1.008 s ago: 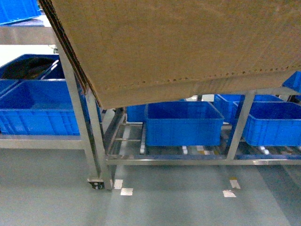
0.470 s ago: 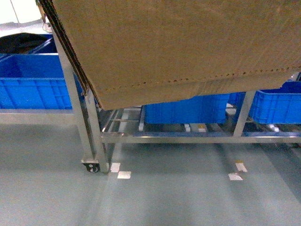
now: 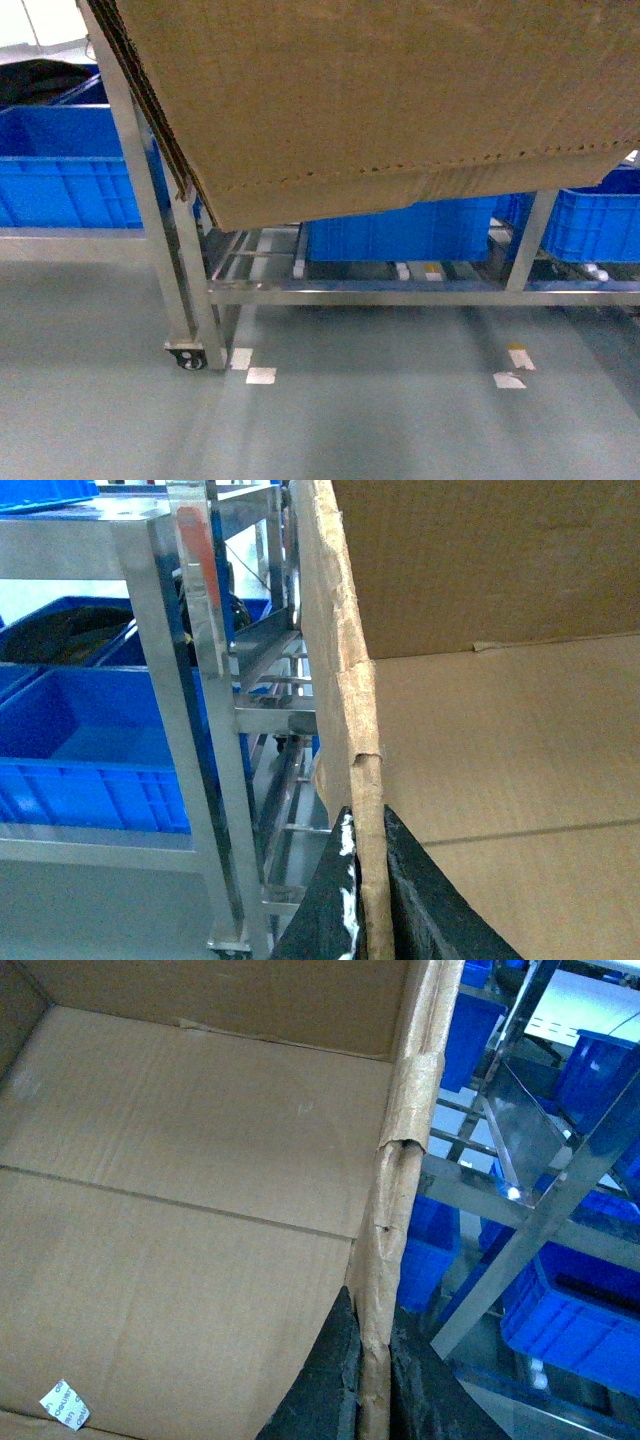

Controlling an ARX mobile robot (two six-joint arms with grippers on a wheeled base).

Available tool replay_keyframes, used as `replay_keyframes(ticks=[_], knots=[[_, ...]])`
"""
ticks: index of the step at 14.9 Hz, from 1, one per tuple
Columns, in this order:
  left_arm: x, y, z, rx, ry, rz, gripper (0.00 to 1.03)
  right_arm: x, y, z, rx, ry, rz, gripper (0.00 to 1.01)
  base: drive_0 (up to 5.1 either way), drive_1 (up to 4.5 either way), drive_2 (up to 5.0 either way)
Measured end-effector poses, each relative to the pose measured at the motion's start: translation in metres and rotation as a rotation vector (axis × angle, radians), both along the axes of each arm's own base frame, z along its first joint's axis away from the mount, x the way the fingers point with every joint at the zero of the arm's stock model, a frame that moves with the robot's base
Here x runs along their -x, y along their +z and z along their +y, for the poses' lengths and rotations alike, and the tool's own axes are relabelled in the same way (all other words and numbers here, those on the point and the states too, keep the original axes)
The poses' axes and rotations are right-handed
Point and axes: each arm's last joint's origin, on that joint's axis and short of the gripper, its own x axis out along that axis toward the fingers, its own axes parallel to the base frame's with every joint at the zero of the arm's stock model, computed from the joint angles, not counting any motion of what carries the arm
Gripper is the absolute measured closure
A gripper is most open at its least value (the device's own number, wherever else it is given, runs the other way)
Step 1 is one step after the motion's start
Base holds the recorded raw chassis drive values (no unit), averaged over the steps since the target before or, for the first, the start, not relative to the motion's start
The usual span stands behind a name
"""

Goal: Sort boxes to right shelf from conveyor

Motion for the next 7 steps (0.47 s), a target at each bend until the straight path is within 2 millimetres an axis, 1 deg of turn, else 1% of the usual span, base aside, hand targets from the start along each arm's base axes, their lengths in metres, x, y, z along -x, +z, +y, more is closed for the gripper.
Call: replay_keyframes(ticks=[6, 7], knots=[[-0.0001, -0.0004, -0.0002, -0.001, -0.003, 0.002, 1.01, 0.0, -0.0003, 0.0, 0.0, 0.0, 0.002, 0.99, -0.1, 3.95, -4.1], [-0.0002, -0.0001, -0.0002, 0.001, -0.003, -0.001, 1.01, -0.0001, -0.0001, 0.0, 0.0, 0.0, 0.0, 0.99, 0.0, 2.28, -2.4]])
